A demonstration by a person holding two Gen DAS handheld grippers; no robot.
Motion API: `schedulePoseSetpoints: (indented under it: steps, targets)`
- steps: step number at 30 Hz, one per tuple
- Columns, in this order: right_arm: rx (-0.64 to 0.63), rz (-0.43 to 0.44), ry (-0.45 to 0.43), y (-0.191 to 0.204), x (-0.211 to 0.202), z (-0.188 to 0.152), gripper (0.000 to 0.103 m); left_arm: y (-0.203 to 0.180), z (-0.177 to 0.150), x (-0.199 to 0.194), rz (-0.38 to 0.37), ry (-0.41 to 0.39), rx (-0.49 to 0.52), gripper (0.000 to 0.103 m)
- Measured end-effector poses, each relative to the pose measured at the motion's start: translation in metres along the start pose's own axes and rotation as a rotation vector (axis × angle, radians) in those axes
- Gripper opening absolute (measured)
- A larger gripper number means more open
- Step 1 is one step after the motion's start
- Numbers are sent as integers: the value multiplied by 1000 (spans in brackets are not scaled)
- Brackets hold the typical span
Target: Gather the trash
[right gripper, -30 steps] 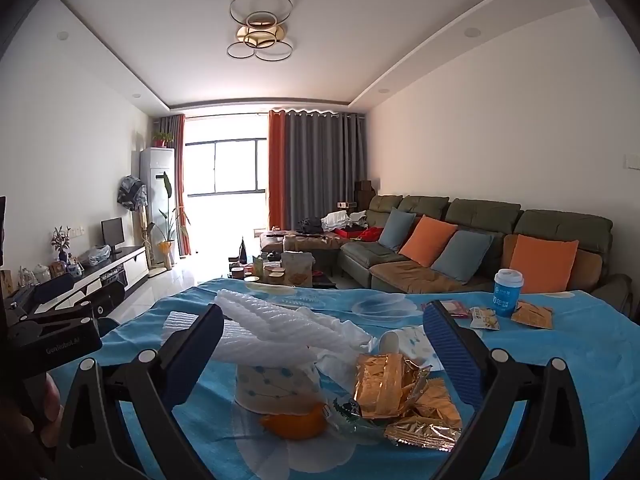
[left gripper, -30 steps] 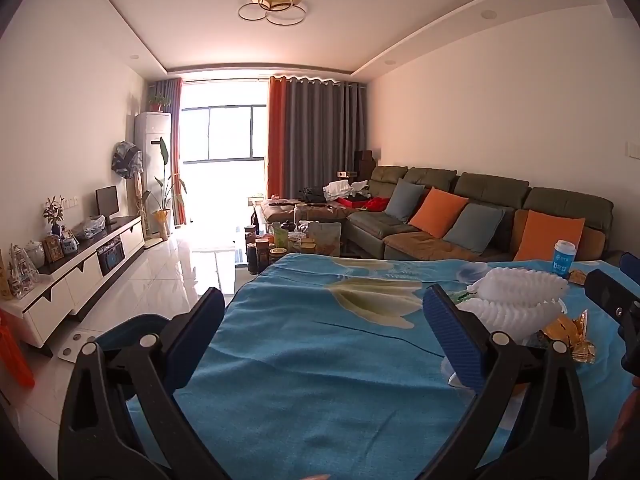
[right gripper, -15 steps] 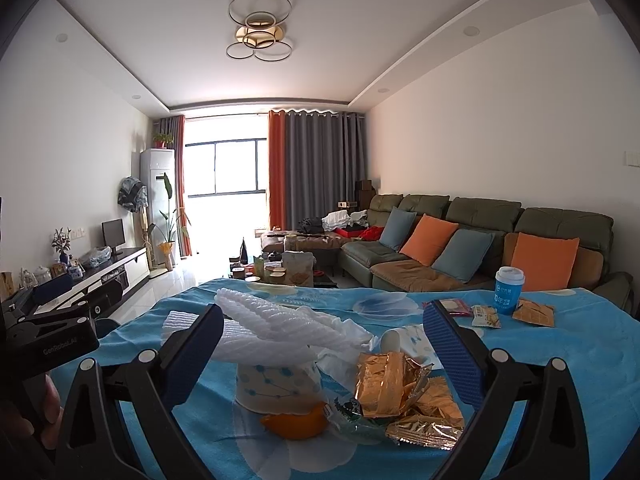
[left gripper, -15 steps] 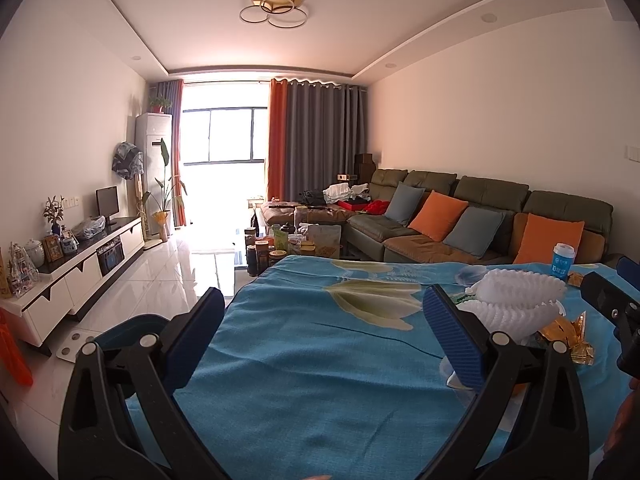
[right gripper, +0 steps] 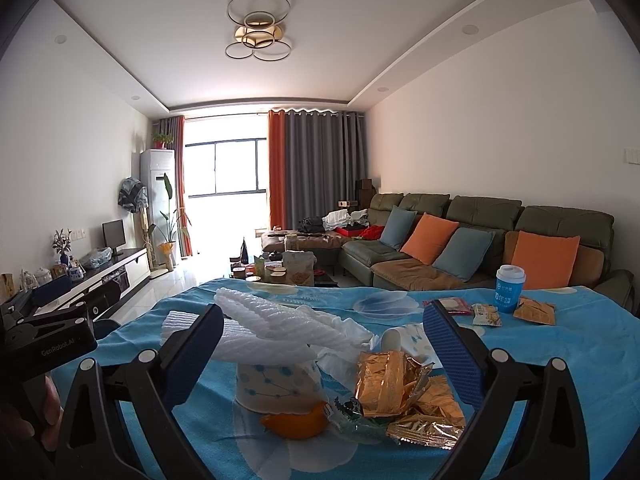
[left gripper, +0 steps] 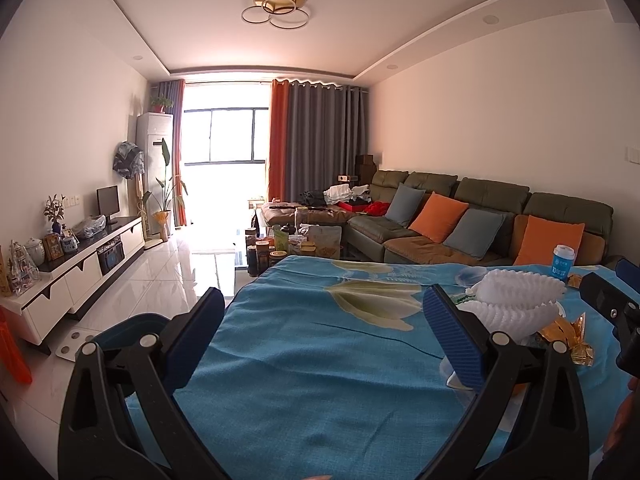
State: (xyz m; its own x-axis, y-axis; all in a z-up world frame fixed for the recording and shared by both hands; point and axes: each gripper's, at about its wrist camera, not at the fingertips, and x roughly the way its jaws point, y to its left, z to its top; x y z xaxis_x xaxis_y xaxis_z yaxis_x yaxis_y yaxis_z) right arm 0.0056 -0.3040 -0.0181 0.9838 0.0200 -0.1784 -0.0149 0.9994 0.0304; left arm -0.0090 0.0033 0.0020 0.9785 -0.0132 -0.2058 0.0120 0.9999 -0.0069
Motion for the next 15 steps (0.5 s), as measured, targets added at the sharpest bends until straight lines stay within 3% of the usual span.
schedulePoseSetpoints:
  steps: [15]
  targets:
    - [2, 4, 3, -1, 1, -1, 97, -2, -1, 2, -6, 0, -3, 98]
